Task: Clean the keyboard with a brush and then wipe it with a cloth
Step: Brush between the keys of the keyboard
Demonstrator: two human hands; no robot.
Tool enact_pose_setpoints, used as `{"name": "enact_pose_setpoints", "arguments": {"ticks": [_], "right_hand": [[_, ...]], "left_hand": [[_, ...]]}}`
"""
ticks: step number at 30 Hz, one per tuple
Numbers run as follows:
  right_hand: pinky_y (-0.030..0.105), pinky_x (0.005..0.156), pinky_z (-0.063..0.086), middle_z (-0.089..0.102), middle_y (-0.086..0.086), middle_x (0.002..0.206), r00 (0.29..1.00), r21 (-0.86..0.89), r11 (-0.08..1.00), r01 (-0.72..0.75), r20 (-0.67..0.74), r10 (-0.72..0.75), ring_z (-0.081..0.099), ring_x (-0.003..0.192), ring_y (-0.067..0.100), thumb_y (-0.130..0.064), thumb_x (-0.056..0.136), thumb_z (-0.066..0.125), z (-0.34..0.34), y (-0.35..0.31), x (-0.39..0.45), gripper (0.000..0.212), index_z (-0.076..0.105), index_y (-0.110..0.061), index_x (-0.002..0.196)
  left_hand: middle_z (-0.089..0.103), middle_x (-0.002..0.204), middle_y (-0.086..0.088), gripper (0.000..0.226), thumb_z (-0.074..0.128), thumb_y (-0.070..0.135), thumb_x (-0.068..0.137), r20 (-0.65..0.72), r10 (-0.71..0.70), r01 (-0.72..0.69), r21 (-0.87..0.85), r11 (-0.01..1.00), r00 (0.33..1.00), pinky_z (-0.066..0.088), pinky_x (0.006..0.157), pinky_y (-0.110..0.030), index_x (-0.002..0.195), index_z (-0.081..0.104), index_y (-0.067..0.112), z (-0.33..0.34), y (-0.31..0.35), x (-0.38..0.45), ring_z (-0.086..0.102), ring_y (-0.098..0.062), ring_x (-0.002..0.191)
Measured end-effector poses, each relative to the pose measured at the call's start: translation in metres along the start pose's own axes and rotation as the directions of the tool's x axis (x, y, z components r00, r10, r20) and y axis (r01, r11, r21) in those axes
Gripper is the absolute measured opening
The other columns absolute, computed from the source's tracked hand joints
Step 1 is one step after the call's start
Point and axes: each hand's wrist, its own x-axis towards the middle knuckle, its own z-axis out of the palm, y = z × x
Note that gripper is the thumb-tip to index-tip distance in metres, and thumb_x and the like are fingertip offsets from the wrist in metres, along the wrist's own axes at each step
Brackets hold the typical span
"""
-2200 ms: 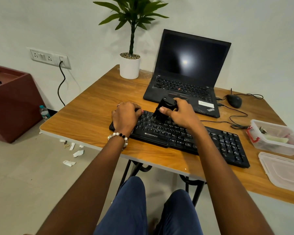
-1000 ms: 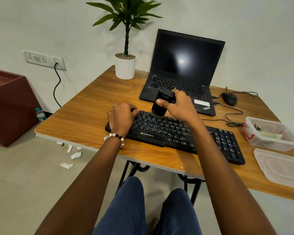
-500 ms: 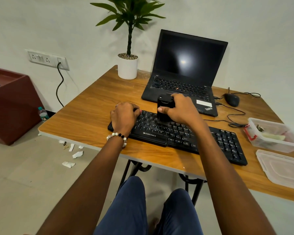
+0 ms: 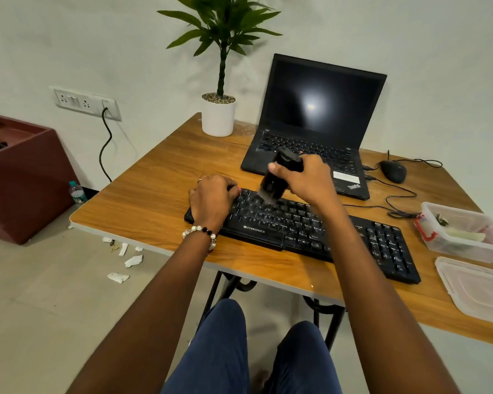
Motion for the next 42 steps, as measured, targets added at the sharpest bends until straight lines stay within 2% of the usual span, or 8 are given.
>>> {"name": "enact_pose_setpoints", "arguments": {"ticks": [4, 7, 14, 18, 20, 26, 33, 42], "right_hand": [[0.032, 0.069, 0.059, 0.069, 0.0, 0.085, 0.991, 0.109, 0.994, 0.004, -0.132, 0.011, 0.068, 0.079, 0.015, -0.051, 0.079, 0.072, 0.03, 0.0, -0.003, 0.04, 0.066, -0.012, 0.088], [0.042, 0.064, 0.06, 0.067, 0.005, 0.084, 0.993, 0.031, 0.999, -0.013, -0.116, 0.017, 0.07, 0.074, 0.024, -0.067, 0.073, 0.064, 0.046, 0.006, -0.003, 0.06, 0.061, -0.009, 0.09], [0.027, 0.042, 0.053, 0.067, 0.005, 0.088, 0.991, -0.008, 0.991, -0.132, -0.011, 0.132, 0.068, 0.047, 0.018, -0.045, 0.083, 0.072, 0.023, -0.003, 0.009, 0.045, 0.056, -0.008, 0.1], [0.037, 0.061, 0.059, 0.066, 0.006, 0.088, 0.985, -0.021, 1.0, -0.021, -0.17, 0.018, 0.069, 0.067, 0.021, -0.057, 0.08, 0.068, 0.032, 0.003, 0.007, 0.05, 0.058, -0.008, 0.091], [0.044, 0.064, 0.059, 0.065, 0.007, 0.089, 0.991, -0.058, 0.998, 0.014, -0.133, -0.021, 0.068, 0.075, 0.027, -0.063, 0.077, 0.064, 0.039, 0.007, 0.003, 0.054, 0.054, -0.011, 0.089], [0.037, 0.055, 0.06, 0.066, 0.006, 0.086, 0.988, -0.106, 0.989, -0.108, 0.102, 0.118, 0.069, 0.051, 0.023, -0.043, 0.084, 0.072, 0.015, -0.004, 0.015, 0.043, 0.053, -0.007, 0.099], [0.045, 0.064, 0.059, 0.066, 0.008, 0.089, 0.988, -0.113, 0.993, 0.046, -0.144, -0.062, 0.069, 0.074, 0.029, -0.054, 0.083, 0.066, 0.033, 0.011, 0.006, 0.046, 0.052, -0.011, 0.088], [0.04, 0.06, 0.061, 0.067, 0.007, 0.084, 0.987, -0.126, 0.989, -0.083, 0.129, 0.099, 0.07, 0.051, 0.024, -0.041, 0.084, 0.072, 0.009, -0.007, 0.012, 0.041, 0.054, -0.007, 0.098]], "left_hand": [[0.07, 0.109, 0.002, 0.021, 0.064, 0.041, 0.088, 0.004, -0.005, 0.005, 0.007, 1.0, 1.0, 0.043, 0.092, -0.044, 0.105, 0.072, 0.031, -0.002, 0.002, -0.001, 0.053, -0.021, 0.113], [0.069, 0.111, 0.002, 0.022, 0.064, 0.041, 0.089, 0.003, -0.011, 0.011, 0.016, 1.0, 1.0, 0.041, 0.092, -0.043, 0.107, 0.072, 0.031, -0.002, 0.002, -0.001, 0.052, -0.021, 0.115], [0.069, 0.11, 0.003, 0.021, 0.063, 0.04, 0.089, -0.007, 0.009, -0.009, 0.009, 1.0, 1.0, 0.04, 0.091, -0.042, 0.105, 0.072, 0.03, -0.001, 0.002, -0.002, 0.052, -0.02, 0.113], [0.069, 0.109, 0.003, 0.02, 0.063, 0.041, 0.089, -0.012, 0.004, -0.004, 0.01, 1.0, 1.0, 0.042, 0.091, -0.043, 0.104, 0.073, 0.031, -0.001, 0.001, -0.001, 0.054, -0.02, 0.112], [0.069, 0.109, 0.002, 0.021, 0.063, 0.041, 0.089, -0.013, 0.011, -0.011, 0.022, 1.0, 1.0, 0.042, 0.09, -0.042, 0.104, 0.072, 0.031, 0.0, 0.001, -0.001, 0.053, -0.02, 0.113], [0.07, 0.109, 0.005, 0.02, 0.063, 0.042, 0.089, -0.006, 0.014, -0.014, 0.013, 1.0, 1.0, 0.041, 0.09, -0.043, 0.103, 0.073, 0.031, 0.001, 0.0, -0.001, 0.053, -0.02, 0.113], [0.07, 0.11, 0.005, 0.02, 0.063, 0.042, 0.089, -0.015, 0.007, -0.006, 0.028, 1.0, 1.0, 0.04, 0.09, -0.042, 0.104, 0.072, 0.033, 0.001, 0.0, 0.0, 0.053, -0.019, 0.114], [0.07, 0.108, 0.004, 0.019, 0.064, 0.041, 0.089, -0.014, 0.001, -0.001, 0.023, 1.0, 1.0, 0.042, 0.089, -0.042, 0.102, 0.073, 0.032, 0.001, 0.0, 0.0, 0.053, -0.02, 0.112]]}}
